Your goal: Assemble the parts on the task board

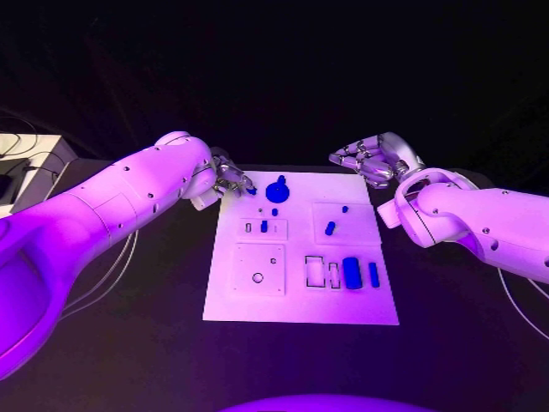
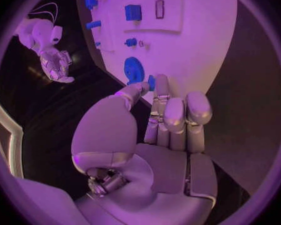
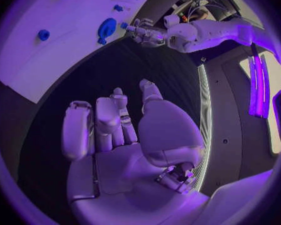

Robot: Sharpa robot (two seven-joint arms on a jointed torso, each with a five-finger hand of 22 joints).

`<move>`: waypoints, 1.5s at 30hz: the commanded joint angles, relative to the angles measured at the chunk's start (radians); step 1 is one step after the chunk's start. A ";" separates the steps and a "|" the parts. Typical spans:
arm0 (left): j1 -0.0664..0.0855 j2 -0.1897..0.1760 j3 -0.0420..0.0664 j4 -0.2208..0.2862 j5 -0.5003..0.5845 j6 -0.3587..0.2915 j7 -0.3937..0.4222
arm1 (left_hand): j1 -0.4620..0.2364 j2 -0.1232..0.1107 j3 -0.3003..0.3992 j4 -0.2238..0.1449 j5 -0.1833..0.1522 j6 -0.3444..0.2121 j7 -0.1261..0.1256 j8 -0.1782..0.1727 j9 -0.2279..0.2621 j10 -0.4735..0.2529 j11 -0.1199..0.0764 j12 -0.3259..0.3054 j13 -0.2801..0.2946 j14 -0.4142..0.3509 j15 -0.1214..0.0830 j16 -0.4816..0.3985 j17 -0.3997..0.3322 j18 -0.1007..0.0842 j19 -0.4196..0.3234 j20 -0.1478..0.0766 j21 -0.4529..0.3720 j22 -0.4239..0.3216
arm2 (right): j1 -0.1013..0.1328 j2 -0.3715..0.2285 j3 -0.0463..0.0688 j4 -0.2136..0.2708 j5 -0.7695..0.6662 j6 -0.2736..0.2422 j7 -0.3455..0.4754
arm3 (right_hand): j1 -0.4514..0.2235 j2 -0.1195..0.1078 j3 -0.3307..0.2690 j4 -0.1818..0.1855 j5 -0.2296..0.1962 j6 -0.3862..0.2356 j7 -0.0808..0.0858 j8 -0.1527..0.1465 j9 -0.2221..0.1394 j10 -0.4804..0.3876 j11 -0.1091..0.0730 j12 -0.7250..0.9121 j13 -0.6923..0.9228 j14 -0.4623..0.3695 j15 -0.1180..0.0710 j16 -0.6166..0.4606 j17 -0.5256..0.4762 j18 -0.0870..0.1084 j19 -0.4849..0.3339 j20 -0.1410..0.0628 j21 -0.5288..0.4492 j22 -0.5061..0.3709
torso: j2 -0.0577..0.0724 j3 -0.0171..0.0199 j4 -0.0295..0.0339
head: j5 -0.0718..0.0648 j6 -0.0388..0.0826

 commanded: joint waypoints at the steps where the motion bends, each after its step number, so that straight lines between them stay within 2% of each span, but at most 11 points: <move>1: 0.001 -0.012 0.000 0.023 0.010 -0.025 0.005 | -0.003 0.005 0.099 -0.124 0.027 0.016 -0.006 -0.008 0.165 0.019 -0.007 0.003 0.001 0.006 -0.006 0.009 0.012 0.003 0.009 -0.002 0.003 0.001 | 0.000 -0.001 0.001 0.000 -0.008 0.006 0.010 | 0.000 0.012 0.000 -0.005 0.007 0.004 0.004 -0.006 -0.002 0.000 -0.007 -0.001 0.001 -0.001 0.004 -0.006 0.000 0.004 0.085 0.000 -0.002 0.192 | -0.002 -0.0002 0.0022 | 0.002 0.000; 6: 0.001 -0.059 0.001 0.103 0.015 -0.040 -0.012 | -0.008 -0.001 0.086 -0.132 0.046 0.035 -0.012 -0.020 0.166 0.040 -0.013 -0.005 -0.003 0.007 -0.010 0.005 0.009 -0.001 0.011 -0.007 0.001 -0.001 | 0.000 -0.004 0.001 -0.001 -0.007 0.005 0.010 | 0.000 0.012 0.000 -0.005 0.007 0.004 0.004 -0.006 -0.002 0.000 -0.007 -0.001 0.001 -0.001 0.004 -0.006 0.000 0.004 0.085 0.000 -0.002 0.192 | -0.008 0.0016 0.0048 | 0.003 -0.003; 17: 0.001 -0.215 0.000 0.378 0.046 -0.093 -0.039 | -0.020 -0.016 0.082 -0.132 0.057 0.071 -0.027 -0.036 0.172 0.083 -0.025 -0.015 0.002 0.007 -0.019 -0.007 -0.016 -0.009 0.017 -0.017 0.003 -0.001 | 0.000 -0.015 0.000 -0.011 -0.008 0.004 0.009 | 0.000 0.012 0.000 -0.005 0.007 0.004 0.004 -0.006 -0.002 0.000 -0.007 -0.001 0.001 -0.001 0.004 -0.006 0.000 0.004 0.085 0.000 -0.002 0.192 | -0.028 0.0059 0.0158 | 0.003 -0.015; 20: -0.003 -0.258 -0.001 0.455 0.050 -0.115 -0.047 | -0.020 -0.018 0.081 -0.130 0.057 0.076 -0.029 -0.039 0.174 0.089 -0.027 -0.015 0.006 0.007 -0.022 -0.010 -0.022 -0.011 0.018 -0.020 0.002 -0.001 | 0.000 -0.018 0.000 -0.016 -0.009 0.003 0.009 | 0.000 0.012 0.000 -0.005 0.007 0.004 0.004 -0.006 -0.002 0.000 -0.007 -0.001 0.001 -0.001 0.004 -0.006 0.000 0.004 0.085 0.000 -0.002 0.192 | -0.035 0.0064 0.0206 | 0.002 -0.023; 23: -0.008 -0.276 -0.002 0.487 0.050 -0.132 -0.054 | -0.025 -0.021 0.075 -0.124 0.055 0.087 -0.037 -0.036 0.178 0.104 -0.032 -0.007 0.013 0.008 -0.024 -0.008 -0.024 -0.013 0.021 -0.022 0.005 0.000 | 0.000 -0.019 0.000 -0.018 -0.010 0.003 0.010 | 0.000 0.012 0.000 -0.005 0.007 0.004 0.004 -0.006 -0.002 0.000 -0.007 -0.001 0.001 -0.001 0.004 -0.006 0.000 0.004 0.085 0.000 -0.002 0.192 | -0.040 0.0071 0.0236 | 0.002 -0.026; 29: -0.030 -0.301 -0.007 0.544 0.033 -0.180 -0.067 | -0.021 -0.022 0.044 -0.108 0.051 0.117 -0.053 -0.042 0.179 0.139 -0.042 -0.006 0.026 0.010 -0.032 0.005 -0.018 -0.022 0.030 -0.030 0.013 0.006 | 0.000 -0.020 0.000 -0.023 -0.012 0.004 0.010 | 0.000 0.012 0.000 -0.005 0.007 0.004 0.004 -0.006 -0.002 0.000 -0.007 -0.001 0.001 -0.001 0.004 -0.006 0.000 0.004 0.085 0.000 -0.002 0.192 | -0.048 0.0071 0.0279 | 0.001 -0.037; 34: -0.038 -0.305 -0.031 0.563 0.008 -0.213 -0.077 | -0.018 -0.021 0.032 -0.103 0.051 0.137 -0.060 -0.044 0.177 0.155 -0.046 -0.005 0.034 0.012 -0.034 0.015 -0.013 -0.025 0.033 -0.032 0.017 0.009 | -0.001 -0.019 0.000 -0.025 -0.012 0.004 0.010 | 0.000 0.012 0.000 -0.008 0.008 0.006 0.004 -0.006 -0.002 0.000 -0.007 -0.002 0.001 -0.001 0.004 -0.006 0.000 0.004 0.084 0.000 -0.003 0.192 | -0.052 0.0082 0.0298 | 0.002 -0.044; 39: -0.050 -0.299 -0.054 0.566 -0.012 -0.247 -0.086 | -0.018 -0.021 0.031 -0.101 0.051 0.143 -0.062 -0.046 0.176 0.157 -0.049 -0.001 0.038 0.011 -0.036 0.018 -0.014 -0.027 0.034 -0.035 0.016 0.008 | -0.001 -0.019 0.000 -0.026 -0.013 0.005 0.010 | 0.000 0.012 0.000 -0.008 0.008 0.006 0.004 -0.006 -0.002 0.000 -0.007 -0.002 0.001 -0.001 0.004 -0.006 0.000 0.004 0.084 0.000 -0.003 0.192 | -0.054 0.0071 0.0322 | 0.000 -0.050; 42: -0.062 -0.291 -0.068 0.560 -0.024 -0.266 -0.087 | -0.019 -0.021 0.031 -0.099 0.050 0.149 -0.064 -0.047 0.177 0.159 -0.050 0.005 0.041 0.012 -0.037 0.022 -0.013 -0.027 0.034 -0.036 0.015 0.007 | -0.002 -0.019 0.000 -0.026 -0.013 0.005 0.010 | 0.000 0.012 0.000 -0.008 0.008 0.006 0.004 -0.006 -0.002 0.000 -0.007 -0.002 0.001 -0.001 0.004 -0.006 0.000 0.004 0.084 0.000 -0.003 0.192 | -0.051 0.0080 0.0298 | 0.003 -0.051; 45: -0.070 -0.284 -0.076 0.556 -0.039 -0.273 -0.089 | -0.019 -0.021 0.030 -0.098 0.049 0.151 -0.065 -0.047 0.177 0.159 -0.050 0.007 0.042 0.012 -0.037 0.023 -0.013 -0.027 0.034 -0.036 0.015 0.007 | -0.002 -0.018 0.000 -0.025 -0.013 0.006 0.010 | 0.000 0.012 0.000 -0.008 0.008 0.006 0.004 -0.006 -0.002 0.000 -0.007 -0.002 0.001 -0.001 0.004 -0.006 0.000 0.004 0.084 0.000 -0.003 0.192 | -0.050 0.0080 0.0282 | 0.004 -0.052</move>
